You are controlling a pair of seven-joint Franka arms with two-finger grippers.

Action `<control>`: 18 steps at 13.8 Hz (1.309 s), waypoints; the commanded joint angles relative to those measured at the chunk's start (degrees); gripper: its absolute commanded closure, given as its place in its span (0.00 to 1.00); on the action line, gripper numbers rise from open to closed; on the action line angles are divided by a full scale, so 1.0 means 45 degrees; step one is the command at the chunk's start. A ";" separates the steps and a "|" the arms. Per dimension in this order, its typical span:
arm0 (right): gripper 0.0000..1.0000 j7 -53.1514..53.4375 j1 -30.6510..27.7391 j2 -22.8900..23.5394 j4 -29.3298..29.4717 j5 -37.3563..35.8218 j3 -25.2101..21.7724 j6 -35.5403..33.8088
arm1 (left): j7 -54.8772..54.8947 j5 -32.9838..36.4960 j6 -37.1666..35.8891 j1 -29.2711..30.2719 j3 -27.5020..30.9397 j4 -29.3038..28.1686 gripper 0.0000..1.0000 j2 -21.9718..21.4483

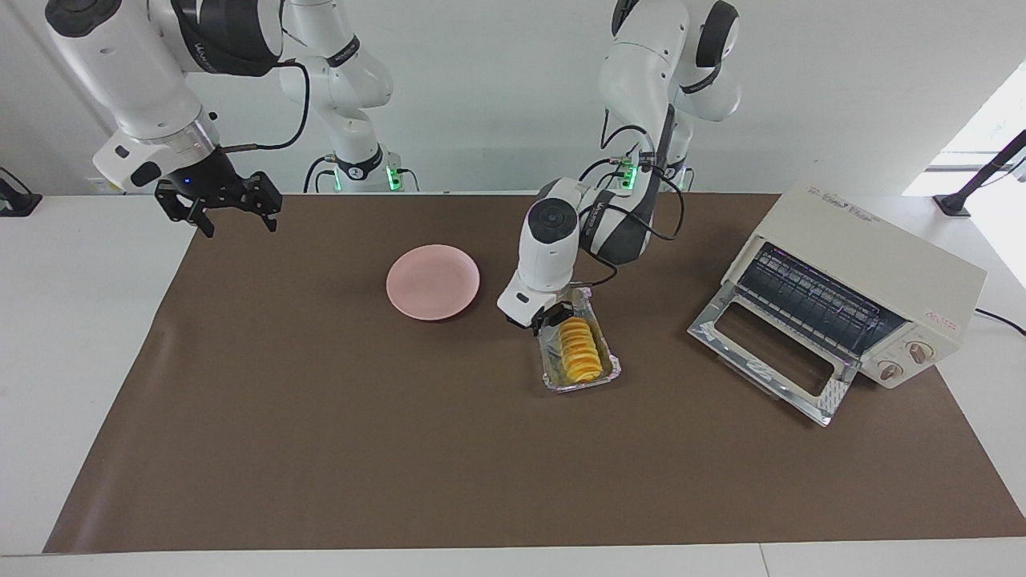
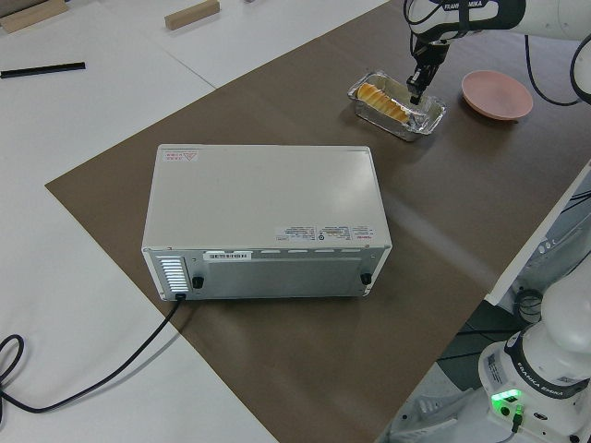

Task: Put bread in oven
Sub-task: 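Grasp the foil tray with the left gripper and lift it, then push the foil tray into the toaster oven with the left gripper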

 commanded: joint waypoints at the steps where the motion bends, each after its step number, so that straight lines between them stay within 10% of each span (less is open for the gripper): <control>1: 0.00 -0.0121 -0.0040 -0.0267 -0.0232 -0.0216 0.0040 -0.0275 | -0.0286 -0.0173 -0.2488 0.0184 0.1172 0.1913 1.00 0.0039; 18: 0.00 -0.0121 -0.0040 -0.0267 -0.0232 -0.0216 0.0040 -0.0314 | -0.0462 0.0744 -0.3021 0.1962 0.5628 0.0296 1.00 -0.1408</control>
